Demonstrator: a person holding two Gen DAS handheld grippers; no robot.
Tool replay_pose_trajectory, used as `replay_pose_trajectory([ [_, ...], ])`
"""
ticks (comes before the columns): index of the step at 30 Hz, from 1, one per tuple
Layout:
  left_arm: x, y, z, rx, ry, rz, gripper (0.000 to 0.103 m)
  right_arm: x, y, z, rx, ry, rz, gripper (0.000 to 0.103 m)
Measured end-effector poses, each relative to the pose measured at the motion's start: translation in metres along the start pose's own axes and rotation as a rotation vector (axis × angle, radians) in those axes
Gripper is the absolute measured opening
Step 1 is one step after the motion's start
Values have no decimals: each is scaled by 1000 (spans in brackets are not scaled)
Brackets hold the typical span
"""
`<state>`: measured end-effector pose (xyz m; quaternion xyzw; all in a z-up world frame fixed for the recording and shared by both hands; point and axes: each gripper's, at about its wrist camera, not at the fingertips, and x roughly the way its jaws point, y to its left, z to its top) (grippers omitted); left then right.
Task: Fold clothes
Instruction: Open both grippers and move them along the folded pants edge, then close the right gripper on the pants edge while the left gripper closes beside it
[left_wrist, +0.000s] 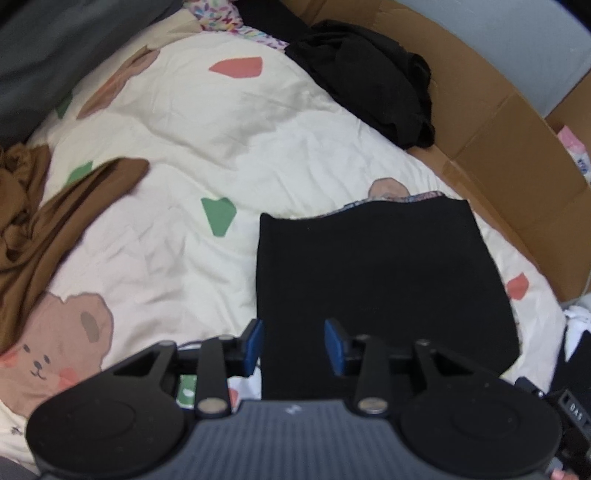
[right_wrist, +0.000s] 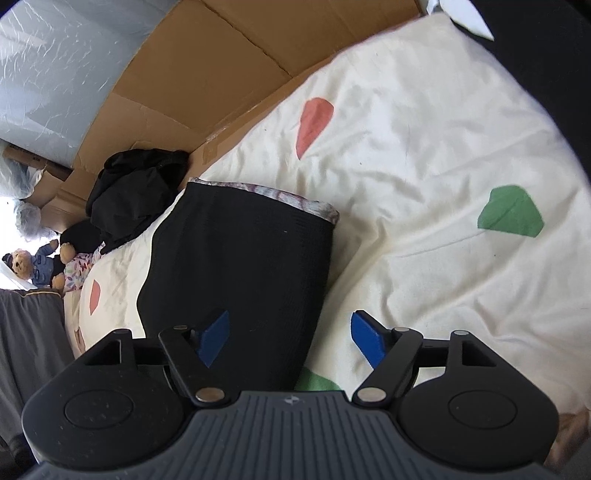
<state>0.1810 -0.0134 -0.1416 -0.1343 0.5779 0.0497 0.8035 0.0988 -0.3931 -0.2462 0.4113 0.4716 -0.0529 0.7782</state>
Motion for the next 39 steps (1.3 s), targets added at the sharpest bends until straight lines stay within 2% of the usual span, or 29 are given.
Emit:
replay_pose_trajectory([
  [10, 15, -53, 18, 167, -40, -8, 45, 12, -19, 14, -10, -37, 33, 79],
  [13, 22, -68, 24, 233, -52, -19, 48, 22, -18, 16, -26, -29, 15, 79],
  [16, 30, -77, 34, 273, -46, -30, 49, 29, -19, 16, -16, -11, 36, 79],
  [20, 40, -85, 48, 321, -55, -42, 58, 34, -20, 16, -8, 7, 36, 79],
  [23, 50, -95, 56, 368, -42, -42, 60, 38, -21, 14, 9, 22, 46, 79],
  [30, 68, -122, 65, 474, -21, -93, 70, 38, -16, 18, -5, 2, 43, 79],
  [34, 77, -133, 71, 529, 5, -109, 72, 39, -15, 19, 25, -12, 48, 79],
  [39, 95, -135, 85, 576, 27, -143, 73, 47, -12, 19, -2, -9, 26, 79],
])
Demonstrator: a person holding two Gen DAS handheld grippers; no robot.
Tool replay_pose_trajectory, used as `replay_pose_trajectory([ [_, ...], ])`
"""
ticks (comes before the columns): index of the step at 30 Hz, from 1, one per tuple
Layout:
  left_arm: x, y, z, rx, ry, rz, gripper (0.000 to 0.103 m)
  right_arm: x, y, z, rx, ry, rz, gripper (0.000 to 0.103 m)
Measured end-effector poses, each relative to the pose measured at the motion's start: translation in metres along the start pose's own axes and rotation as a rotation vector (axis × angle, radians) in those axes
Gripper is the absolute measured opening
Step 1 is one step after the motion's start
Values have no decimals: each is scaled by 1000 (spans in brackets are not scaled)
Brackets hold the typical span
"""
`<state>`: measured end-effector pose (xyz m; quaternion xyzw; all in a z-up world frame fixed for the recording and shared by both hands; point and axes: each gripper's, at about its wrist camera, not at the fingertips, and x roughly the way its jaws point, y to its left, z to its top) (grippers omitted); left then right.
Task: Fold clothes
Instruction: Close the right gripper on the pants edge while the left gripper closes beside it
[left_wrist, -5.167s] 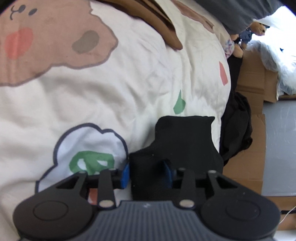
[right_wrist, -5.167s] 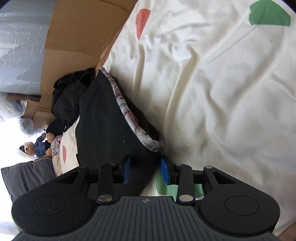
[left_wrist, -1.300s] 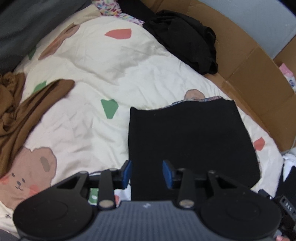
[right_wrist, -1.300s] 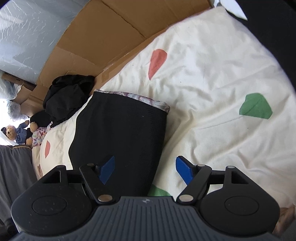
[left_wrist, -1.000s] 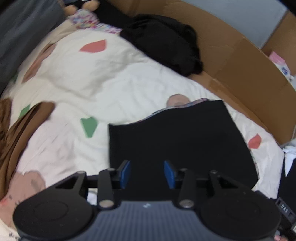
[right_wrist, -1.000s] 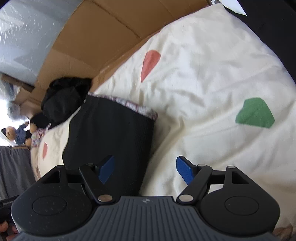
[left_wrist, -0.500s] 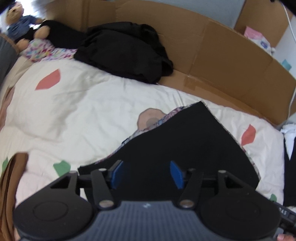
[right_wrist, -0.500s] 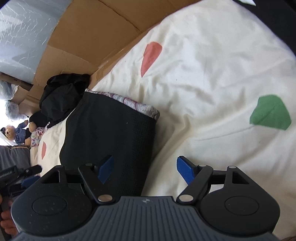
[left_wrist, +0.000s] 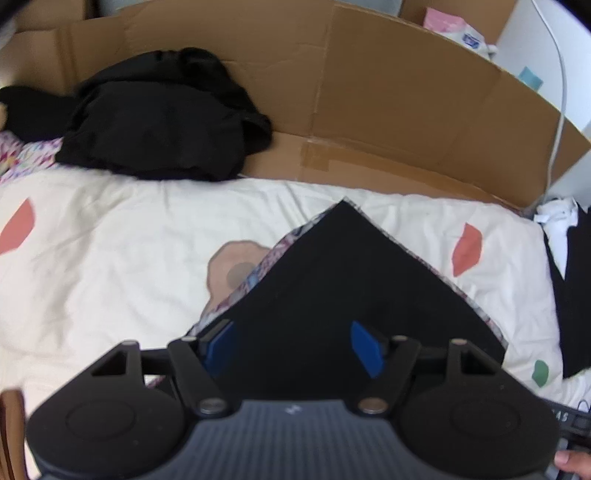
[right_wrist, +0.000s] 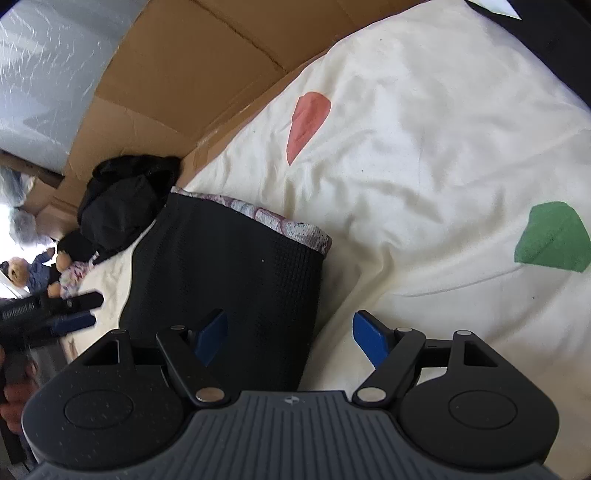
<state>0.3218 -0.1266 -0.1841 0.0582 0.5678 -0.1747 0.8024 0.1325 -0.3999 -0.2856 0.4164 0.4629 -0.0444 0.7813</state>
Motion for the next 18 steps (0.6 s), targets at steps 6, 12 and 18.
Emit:
replay_pose_trajectory([
  [6, 23, 7, 7, 38, 29, 6, 73, 6, 9, 0, -42, -10, -3, 79],
  [12, 41, 20, 14, 50, 40, 49, 65, 12, 7, 1, -31, 1, -2, 63],
  [18, 55, 30, 15, 46, 39, 25, 55, 13, 3, 2, -21, -2, 7, 39],
])
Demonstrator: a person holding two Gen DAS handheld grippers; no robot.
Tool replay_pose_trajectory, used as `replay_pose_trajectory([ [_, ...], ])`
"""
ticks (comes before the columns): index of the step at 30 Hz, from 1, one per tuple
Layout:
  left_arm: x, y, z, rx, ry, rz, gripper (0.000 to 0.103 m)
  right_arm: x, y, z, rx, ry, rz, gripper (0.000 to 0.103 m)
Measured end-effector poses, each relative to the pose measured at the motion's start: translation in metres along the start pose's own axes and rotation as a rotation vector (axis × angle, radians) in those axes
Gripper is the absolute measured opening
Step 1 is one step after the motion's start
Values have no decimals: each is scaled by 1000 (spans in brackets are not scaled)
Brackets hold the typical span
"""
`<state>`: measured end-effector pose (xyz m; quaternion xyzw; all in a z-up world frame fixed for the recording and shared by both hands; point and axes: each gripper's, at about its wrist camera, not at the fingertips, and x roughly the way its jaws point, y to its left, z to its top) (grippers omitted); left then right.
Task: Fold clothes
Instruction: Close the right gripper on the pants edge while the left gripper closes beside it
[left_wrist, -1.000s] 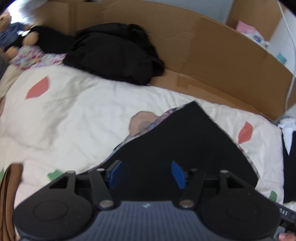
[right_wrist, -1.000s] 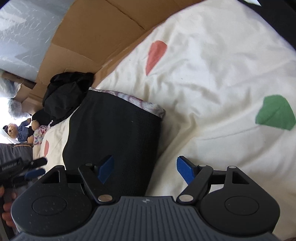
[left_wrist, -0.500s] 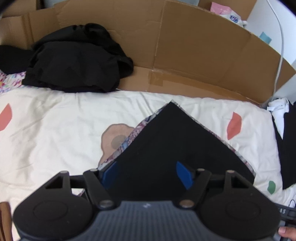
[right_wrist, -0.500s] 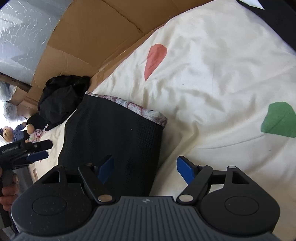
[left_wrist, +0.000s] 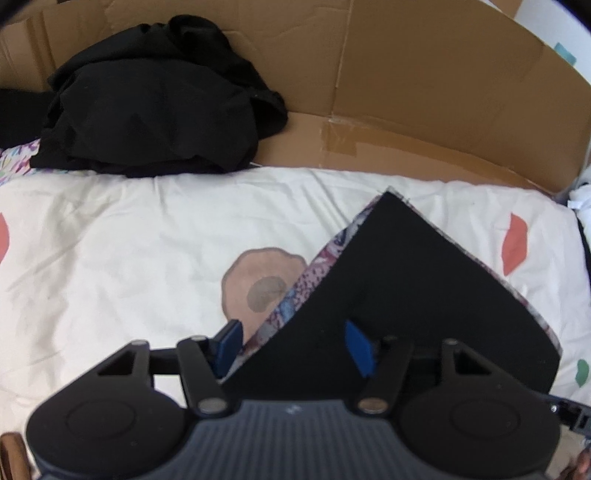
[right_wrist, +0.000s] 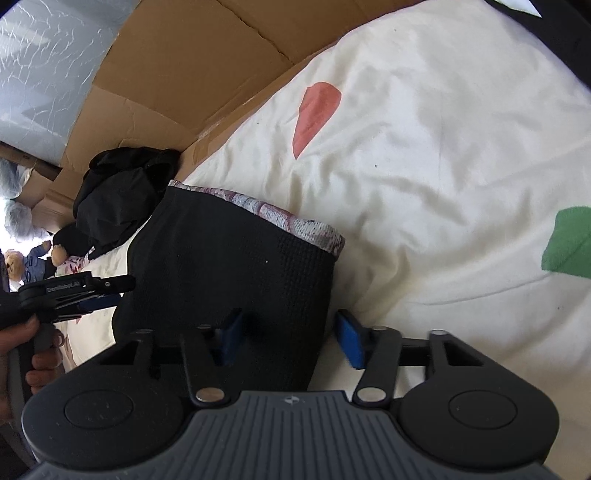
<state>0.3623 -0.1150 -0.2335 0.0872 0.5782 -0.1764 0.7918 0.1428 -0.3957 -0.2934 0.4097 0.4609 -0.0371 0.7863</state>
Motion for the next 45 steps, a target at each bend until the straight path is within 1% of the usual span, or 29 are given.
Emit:
replay_pose_trajectory([
  [1, 1, 2, 0, -3, -4, -5, 51, 0, 0, 0, -2, 0, 4, 37],
  [3, 4, 6, 0, -12, -11, -31, 29, 1, 1, 0, -9, -2, 0, 27],
  [4, 5, 7, 1, -9, -13, -33, 22, 1, 1, 1, -13, -3, -2, 25],
  [5, 5, 7, 1, 0, -18, -18, 3, 1, 1, 1, -14, -7, -2, 23],
  [6, 5, 8, 2, 15, -24, 19, 0, 1, 1, 1, -14, -13, -1, 20],
  [7, 5, 11, 3, 15, -28, 35, 0, 1, 2, 2, -15, -19, -2, 18],
  [9, 4, 18, 4, -3, -33, 20, 0, 1, 4, 2, -26, -35, -8, 14],
  [10, 1, 22, 4, -9, -41, 15, 0, 1, 6, 2, -32, -42, -11, 14],
  [11, -3, 25, 5, -10, -51, 9, 1, 1, 7, 3, -37, -50, -15, 13],
  [13, -10, 27, 9, -1, -59, -15, 9, -1, 6, 5, -35, -67, -20, 13],
  [14, -13, 28, 11, 3, -59, -29, 20, -2, 6, 6, -34, -77, -22, 13],
  [15, -15, 28, 13, 12, -57, -41, 36, -4, 6, 7, -33, -87, -24, 13],
  [16, -17, 26, 15, 25, -53, -50, 45, -5, 6, 7, -34, -95, -26, 13],
  [17, -18, 23, 18, 45, -55, -54, 63, -6, 6, 8, -36, -103, -27, 12],
  [18, -20, 19, 19, 72, -69, -47, 73, -7, 6, 8, -41, -108, -27, 12],
  [20, -20, 14, 21, 107, -80, -35, 75, -7, 5, 9, -42, -109, -24, 12],
  [23, -11, 6, 22, 154, -44, -61, 75, -7, 4, 10, -38, -111, -18, 10],
  [26, -1, 1, 22, 201, -12, -72, 75, -6, 5, 12, -48, -120, -13, 9],
  [30, 8, 0, 21, 215, 10, -111, 75, -5, 1, 19, -26, -140, -11, 9],
  [33, 14, 0, 22, 223, 20, -135, 75, -7, -1, 24, -19, -174, -16, 10],
  [36, 17, 1, 24, 241, 24, -150, 76, -4, -2, 26, -4, -167, -30, 11],
  [37, 18, 2, 25, 242, 29, -157, 76, -3, -2, 26, 5, -162, -36, 13],
  [39, 20, 5, 28, 241, 44, -178, 76, -3, -4, 25, 23, -155, -51, 23],
  [40, 21, 7, 29, 240, 48, -186, 76, -3, -5, 25, 27, -155, -58, 27],
  [42, 21, 9, 31, 240, 61, -217, 76, -4, -4, 22, 35, -149, -75, 38],
  [45, 20, 10, 33, 242, 73, -263, 76, -2, -1, 16, 41, -127, -75, 39],
])
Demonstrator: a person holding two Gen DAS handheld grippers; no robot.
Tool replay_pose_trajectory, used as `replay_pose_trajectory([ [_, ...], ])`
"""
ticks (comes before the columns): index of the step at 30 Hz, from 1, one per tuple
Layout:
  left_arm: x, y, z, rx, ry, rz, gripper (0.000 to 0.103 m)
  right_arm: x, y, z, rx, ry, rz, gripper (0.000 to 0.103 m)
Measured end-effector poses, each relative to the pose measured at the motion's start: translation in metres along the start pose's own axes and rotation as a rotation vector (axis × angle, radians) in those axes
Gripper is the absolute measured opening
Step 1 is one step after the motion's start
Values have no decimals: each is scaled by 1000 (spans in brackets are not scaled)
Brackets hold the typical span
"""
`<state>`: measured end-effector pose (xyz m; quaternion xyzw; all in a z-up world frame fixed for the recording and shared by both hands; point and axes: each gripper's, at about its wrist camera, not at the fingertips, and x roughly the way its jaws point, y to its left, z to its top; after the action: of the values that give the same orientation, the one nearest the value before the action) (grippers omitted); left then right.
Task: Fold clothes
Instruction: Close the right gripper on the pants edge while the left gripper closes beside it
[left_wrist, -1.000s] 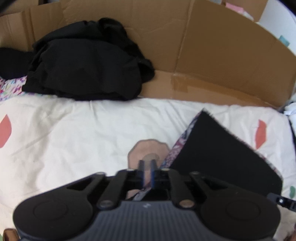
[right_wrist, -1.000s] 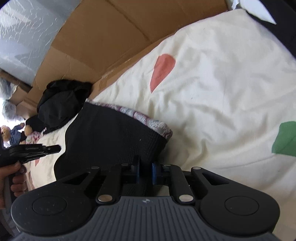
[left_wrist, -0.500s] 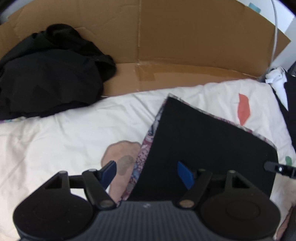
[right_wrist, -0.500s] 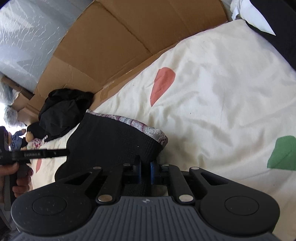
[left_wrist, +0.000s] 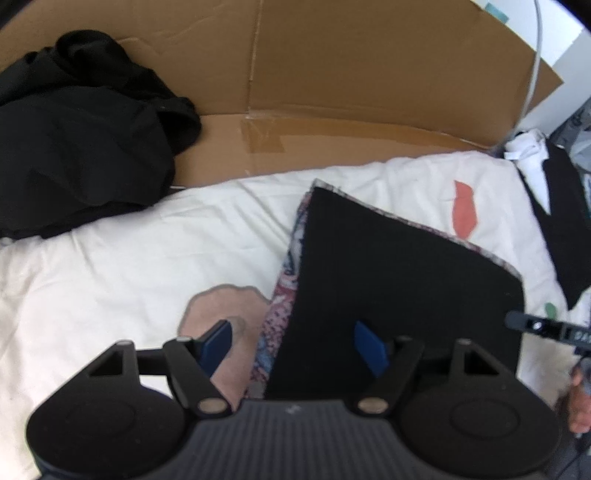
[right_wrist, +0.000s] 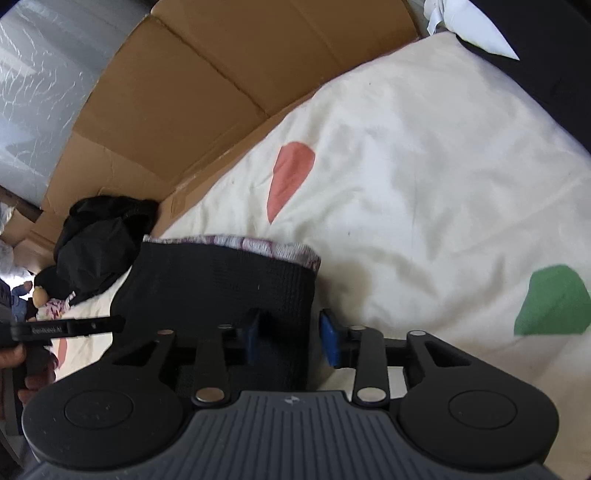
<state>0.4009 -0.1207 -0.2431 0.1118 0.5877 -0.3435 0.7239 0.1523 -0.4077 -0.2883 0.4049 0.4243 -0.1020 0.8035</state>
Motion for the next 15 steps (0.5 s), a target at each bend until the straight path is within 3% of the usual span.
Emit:
replay_pose_trajectory([
  [5, -6, -4, 5, 11, -1, -53, 76, 3, 5, -5, -13, 26, 3, 40],
  [10, 5, -2, 10, 44, 54, -36, 76, 4, 3, -6, 6, 42, 6, 41],
  [15, 17, 8, 10, 22, 56, -77, 72, 2, 2, -8, 15, 49, 19, 41],
])
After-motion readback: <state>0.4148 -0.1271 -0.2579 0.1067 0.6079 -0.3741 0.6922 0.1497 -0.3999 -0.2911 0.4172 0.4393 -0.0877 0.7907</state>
